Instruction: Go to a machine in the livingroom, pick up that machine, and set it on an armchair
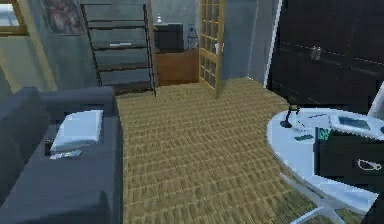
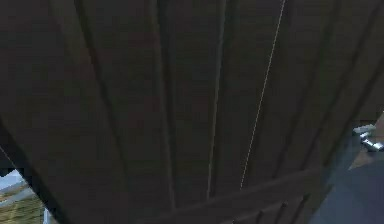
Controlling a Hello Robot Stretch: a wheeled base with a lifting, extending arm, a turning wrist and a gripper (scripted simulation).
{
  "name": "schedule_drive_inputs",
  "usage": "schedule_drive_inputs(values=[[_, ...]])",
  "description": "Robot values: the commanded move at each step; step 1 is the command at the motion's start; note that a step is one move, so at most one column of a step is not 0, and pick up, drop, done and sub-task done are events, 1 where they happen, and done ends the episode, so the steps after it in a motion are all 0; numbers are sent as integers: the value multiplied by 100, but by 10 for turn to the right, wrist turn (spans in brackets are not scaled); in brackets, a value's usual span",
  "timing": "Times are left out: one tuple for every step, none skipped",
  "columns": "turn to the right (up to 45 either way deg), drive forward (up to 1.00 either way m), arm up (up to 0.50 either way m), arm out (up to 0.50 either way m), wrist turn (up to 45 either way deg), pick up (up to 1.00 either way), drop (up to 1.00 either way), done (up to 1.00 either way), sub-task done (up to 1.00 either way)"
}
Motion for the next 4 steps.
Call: schedule_drive_inputs(values=[[0, 45, 0, 0, 0, 0, 0, 0, 0], [-210, 0, 0, 0, 0, 0, 0, 0, 0], [0, 0, 50, 0, 0, 0, 0, 0, 0], [0, 0, 28, 0, 0, 0, 0, 0, 0]])
